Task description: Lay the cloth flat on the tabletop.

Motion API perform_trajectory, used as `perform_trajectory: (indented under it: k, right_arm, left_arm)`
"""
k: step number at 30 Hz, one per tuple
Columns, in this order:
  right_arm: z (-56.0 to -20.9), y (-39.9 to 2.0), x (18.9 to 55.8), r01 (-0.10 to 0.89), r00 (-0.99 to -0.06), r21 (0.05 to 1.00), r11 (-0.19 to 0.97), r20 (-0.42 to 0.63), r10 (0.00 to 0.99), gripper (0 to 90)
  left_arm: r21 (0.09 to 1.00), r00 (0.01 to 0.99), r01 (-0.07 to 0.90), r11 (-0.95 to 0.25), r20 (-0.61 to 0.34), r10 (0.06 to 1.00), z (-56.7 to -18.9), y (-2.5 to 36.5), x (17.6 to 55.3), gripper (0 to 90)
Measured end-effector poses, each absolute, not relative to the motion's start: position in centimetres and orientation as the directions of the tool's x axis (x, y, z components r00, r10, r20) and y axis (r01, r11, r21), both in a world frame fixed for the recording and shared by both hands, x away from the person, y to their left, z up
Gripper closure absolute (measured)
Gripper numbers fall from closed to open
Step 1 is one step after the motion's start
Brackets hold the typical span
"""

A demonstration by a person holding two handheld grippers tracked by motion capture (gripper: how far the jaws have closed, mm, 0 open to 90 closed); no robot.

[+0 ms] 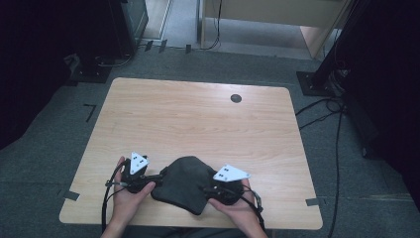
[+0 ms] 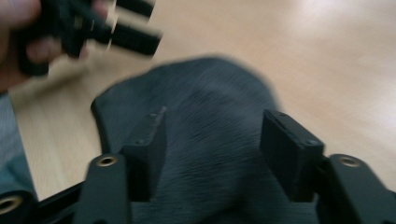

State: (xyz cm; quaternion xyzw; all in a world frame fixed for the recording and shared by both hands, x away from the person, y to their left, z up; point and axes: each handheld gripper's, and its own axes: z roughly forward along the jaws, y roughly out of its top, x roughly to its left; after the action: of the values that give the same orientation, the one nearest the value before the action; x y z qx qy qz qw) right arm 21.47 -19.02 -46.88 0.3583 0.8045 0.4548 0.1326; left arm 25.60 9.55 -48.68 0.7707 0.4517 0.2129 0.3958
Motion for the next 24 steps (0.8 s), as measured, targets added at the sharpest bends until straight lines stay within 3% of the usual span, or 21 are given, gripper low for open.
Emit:
perform_trajectory:
  k: [4,5,8,9,11,16,19,20,24]
  right_arm:
    - [-48.0,-17.3,21.0,0.446,-0.722,0.798,0.406,0.053,0.69,39.0]
    - [-48.8,-16.7,20.9,0.442,-0.703,0.767,0.464,-0.024,0.71,50.2]
    - [-49.6,-16.7,21.2,0.456,-0.704,0.744,0.489,-0.035,0.709,74.2]
    - [-49.6,-16.9,21.3,0.459,-0.716,0.749,0.478,-0.006,0.698,80.7]
    - [-49.0,-17.4,21.5,0.449,-0.729,0.77,0.454,0.022,0.684,85.0]
    - [-47.1,-18.9,22.0,0.394,-0.698,0.83,0.396,-0.01,0.716,85.7]
    - [-46.4,-21.4,23.2,0.411,-0.564,0.868,0.278,0.003,0.826,83.9]
    - [-46.9,-23.5,24.5,0.454,-0.424,0.862,0.227,-0.015,0.905,76.3]
    - [-47.7,-25.9,25.7,0.51,-0.317,0.838,0.195,-0.027,0.948,65.5]
  left_arm:
    - [0.8,0.497,0.533,-0.274,-0.034,0.867,-48.7,9.7,25.6,14.2]
    - [0.802,0.492,0.534,-0.267,-0.039,0.87,-48.7,9.8,25.7,14.3]
    - [0.804,0.491,0.533,-0.263,-0.041,0.87,-48.6,9.9,25.7,14.6]
    - [0.806,0.49,0.532,-0.261,-0.041,0.871,-48.6,10.0,25.7,14.6]
    - [0.807,0.491,0.53,-0.261,-0.041,0.87,-48.5,10.0,25.7,14.6]
    - [0.81,0.488,0.526,-0.259,-0.039,0.872,-48.6,9.9,25.7,14.6]
    - [0.805,0.489,0.532,-0.264,-0.037,0.872,-48.8,9.9,25.7,14.6]
    - [0.804,0.488,0.532,-0.265,-0.036,0.872,-48.8,9.9,25.7,14.6]
    - [0.8,0.492,0.536,-0.269,-0.036,0.87,-49.0,9.8,25.8,14.6]
